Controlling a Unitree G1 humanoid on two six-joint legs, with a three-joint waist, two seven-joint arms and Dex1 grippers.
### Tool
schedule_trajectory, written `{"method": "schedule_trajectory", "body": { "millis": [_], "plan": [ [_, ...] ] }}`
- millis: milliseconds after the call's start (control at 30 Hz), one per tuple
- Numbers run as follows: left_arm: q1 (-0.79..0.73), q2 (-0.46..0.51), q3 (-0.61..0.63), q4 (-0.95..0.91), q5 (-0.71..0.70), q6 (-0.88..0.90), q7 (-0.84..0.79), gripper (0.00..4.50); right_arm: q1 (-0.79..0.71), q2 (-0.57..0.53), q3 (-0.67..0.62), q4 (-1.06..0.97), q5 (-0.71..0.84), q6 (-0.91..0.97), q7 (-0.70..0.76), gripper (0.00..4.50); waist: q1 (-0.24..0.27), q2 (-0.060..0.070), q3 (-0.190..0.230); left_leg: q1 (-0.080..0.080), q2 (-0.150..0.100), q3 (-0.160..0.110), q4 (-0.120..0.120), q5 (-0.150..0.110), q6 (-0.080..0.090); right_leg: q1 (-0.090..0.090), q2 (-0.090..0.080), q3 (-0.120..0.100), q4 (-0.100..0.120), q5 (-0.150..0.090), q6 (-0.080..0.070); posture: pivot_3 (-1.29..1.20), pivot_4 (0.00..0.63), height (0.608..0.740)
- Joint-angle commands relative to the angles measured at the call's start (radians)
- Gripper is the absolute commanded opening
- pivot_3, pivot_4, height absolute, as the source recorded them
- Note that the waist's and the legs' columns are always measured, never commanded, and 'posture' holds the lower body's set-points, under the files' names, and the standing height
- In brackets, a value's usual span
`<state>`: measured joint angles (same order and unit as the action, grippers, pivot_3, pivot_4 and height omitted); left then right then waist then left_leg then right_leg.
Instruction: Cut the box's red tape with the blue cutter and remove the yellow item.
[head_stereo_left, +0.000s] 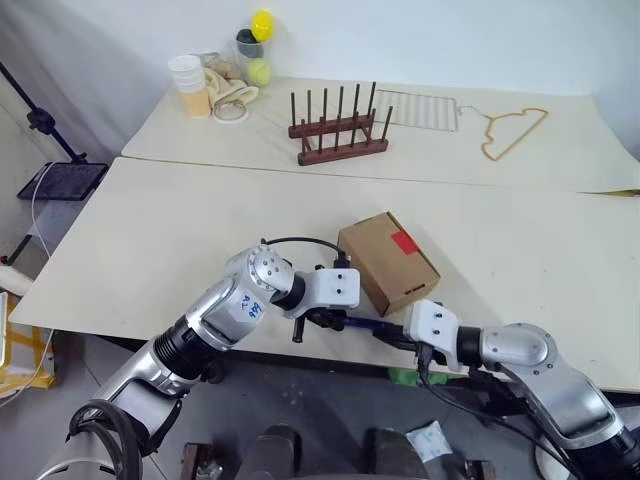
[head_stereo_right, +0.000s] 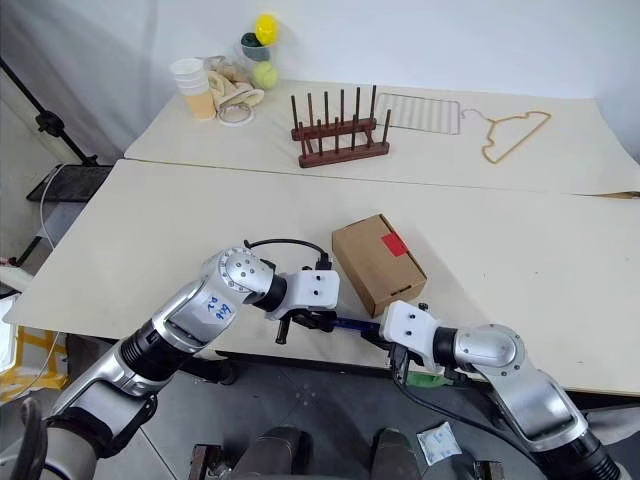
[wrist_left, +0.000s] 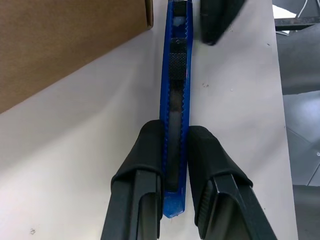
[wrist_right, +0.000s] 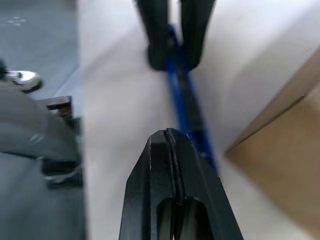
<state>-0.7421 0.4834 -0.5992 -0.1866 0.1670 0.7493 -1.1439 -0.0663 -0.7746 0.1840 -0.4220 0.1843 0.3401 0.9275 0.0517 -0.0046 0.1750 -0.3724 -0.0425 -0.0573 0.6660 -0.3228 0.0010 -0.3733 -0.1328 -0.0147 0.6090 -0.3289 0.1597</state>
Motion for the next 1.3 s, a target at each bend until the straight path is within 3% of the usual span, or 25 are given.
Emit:
{"method": "schedule_trajectory", "body": {
  "millis": [33,233,367,933,1300],
  "plan": [
    [0.036,-0.003,-0.068,0.023,0.002,0.008,-0.004,0.47,-0.011,-0.012,-0.037,0.005,0.013,-0.020,0.016,0.01,0.000,0.000,0.000,0.000,0.000,0.000,0.000,0.000,0.000,0.000,0.000,0.000,0.000,0.000,0.000,0.00,0.150,0.740],
    [0.038,0.000,-0.074,0.014,0.003,0.007,-0.006,0.47,-0.057,0.053,-0.066,-0.031,0.108,0.040,0.014,0.01,0.000,0.000,0.000,0.000,0.001,0.000,0.000,0.000,0.000,0.000,0.000,0.000,0.000,0.000,0.000,0.00,0.150,0.740],
    [0.038,0.000,-0.077,0.013,0.003,0.008,-0.007,0.47,-0.058,0.040,-0.092,-0.065,0.152,0.090,0.017,0.01,0.001,0.000,0.000,0.000,0.001,0.000,0.000,0.000,0.000,0.000,0.000,0.000,0.000,0.000,0.000,0.00,0.150,0.740],
    [0.044,-0.008,-0.089,-0.007,0.004,0.025,0.002,0.47,-0.094,0.046,-0.006,0.067,0.051,0.052,0.025,0.01,0.000,0.000,0.000,0.000,0.000,0.000,0.000,0.000,0.000,0.000,0.000,0.000,0.001,0.000,0.000,0.00,0.150,0.740],
    [0.051,-0.001,-0.093,-0.020,0.004,0.030,0.008,0.47,-0.164,0.127,0.091,0.072,0.046,0.099,0.026,0.01,-0.003,0.000,0.000,0.000,0.000,0.000,0.000,0.000,0.000,0.000,0.000,0.000,0.001,0.000,0.000,0.00,0.150,0.740]
  ]
}}
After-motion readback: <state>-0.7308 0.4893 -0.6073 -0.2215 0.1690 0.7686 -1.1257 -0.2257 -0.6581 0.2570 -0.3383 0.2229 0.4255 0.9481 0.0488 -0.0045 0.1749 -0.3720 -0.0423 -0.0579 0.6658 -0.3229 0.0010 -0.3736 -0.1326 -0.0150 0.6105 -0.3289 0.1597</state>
